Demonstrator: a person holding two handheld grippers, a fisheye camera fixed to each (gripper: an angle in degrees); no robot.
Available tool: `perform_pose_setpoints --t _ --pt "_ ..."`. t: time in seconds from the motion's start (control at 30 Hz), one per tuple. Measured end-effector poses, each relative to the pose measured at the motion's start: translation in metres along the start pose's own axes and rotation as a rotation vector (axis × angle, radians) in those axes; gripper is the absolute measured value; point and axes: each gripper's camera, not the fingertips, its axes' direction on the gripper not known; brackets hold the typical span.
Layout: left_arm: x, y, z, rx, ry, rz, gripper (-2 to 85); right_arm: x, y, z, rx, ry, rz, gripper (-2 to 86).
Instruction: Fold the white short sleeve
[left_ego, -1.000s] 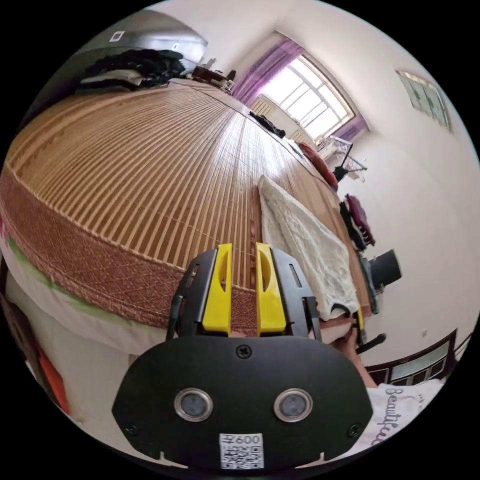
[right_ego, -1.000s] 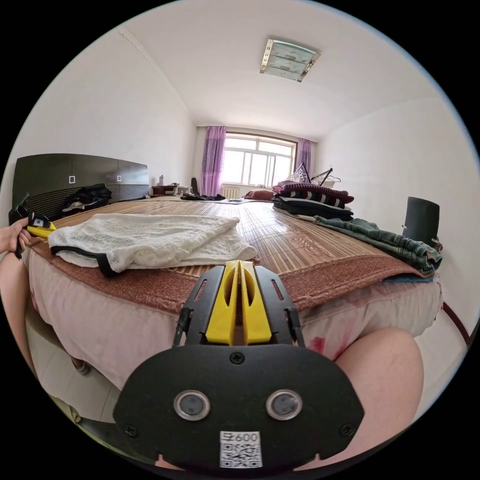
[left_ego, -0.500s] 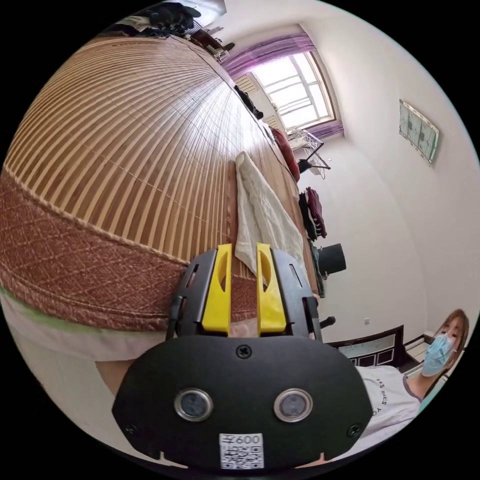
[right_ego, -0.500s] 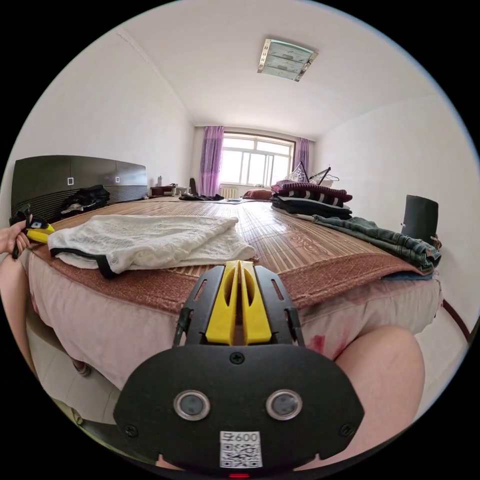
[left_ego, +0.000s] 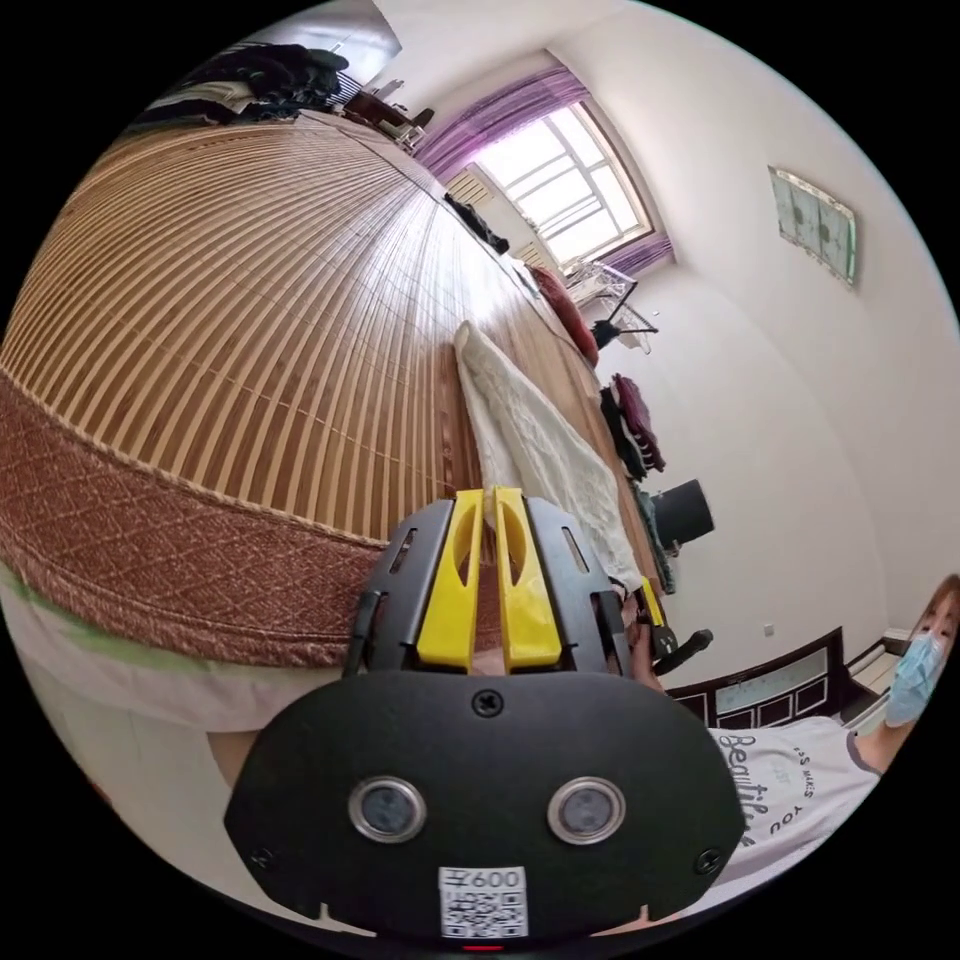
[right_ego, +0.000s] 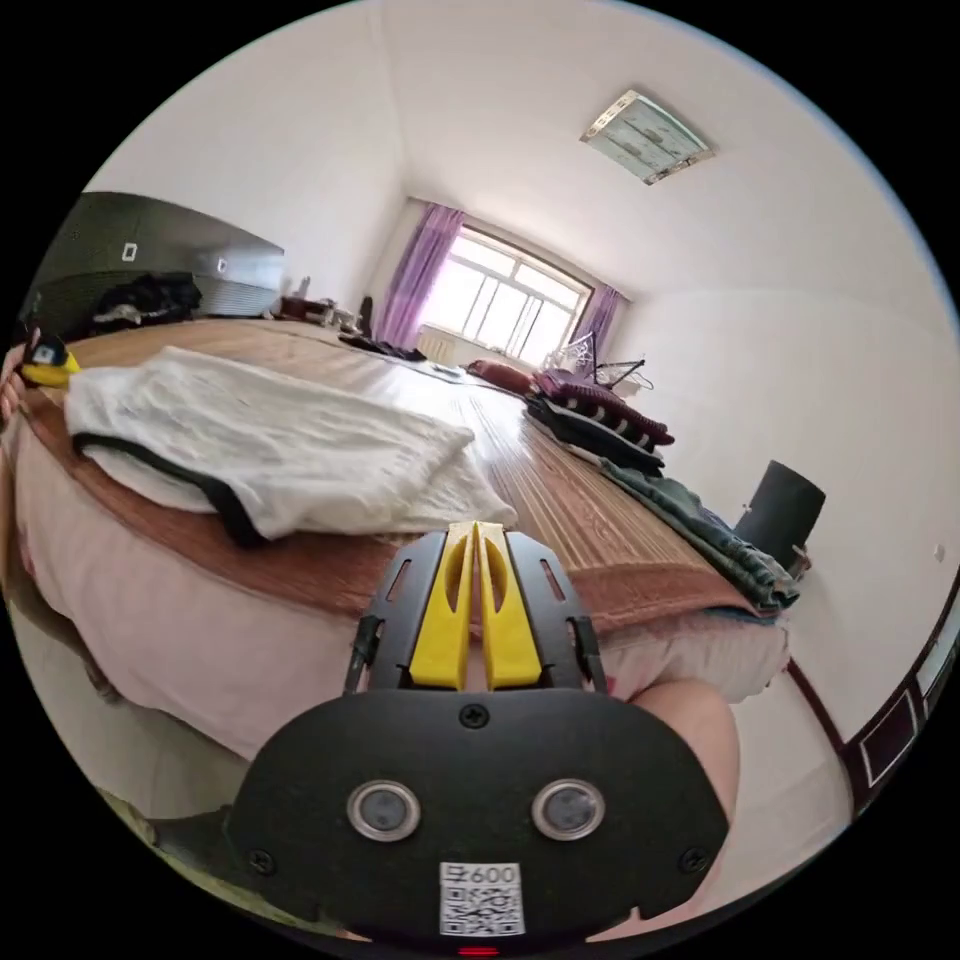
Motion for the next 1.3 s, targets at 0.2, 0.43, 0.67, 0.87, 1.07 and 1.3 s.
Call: perform_pose_setpoints --t 0.2,0.43,0.67,0.87,1.07,1.3 --pt "-0.003 -0.007 -0.035 0.016 0.143 -0.003 2.1 -0.134 -0.04 -0.022 0.142 -0.514 -0.282 3.3" --pt "-0.017 -0.007 -0.066 0.085 0.401 -0.062 2.1 -0.317 -0.034 0.063 -0.031 -0.518 -0.566 7.7" --pt "-0.026 -0.011 -0.073 0.114 0.568 -0.094 2.0 -0.396 0.005 0.164 -0.135 -0.209 -0.685 10.5" --pt "-0.027 -0.016 -0.068 0.084 0.613 -0.091 1.7 -0.414 0.03 0.16 0.002 -0.126 -0.754 12.0" --pt "-0.031 -0.011 -0.06 0.12 0.672 -0.099 1.3 -0.426 0.04 0.244 -0.209 -0.129 -0.714 12.9" --pt "-0.011 -0.021 -0.022 -0.05 0.265 -0.077 10.0 -0.427 0.064 0.257 -0.131 -0.22 -0.712 12.6"
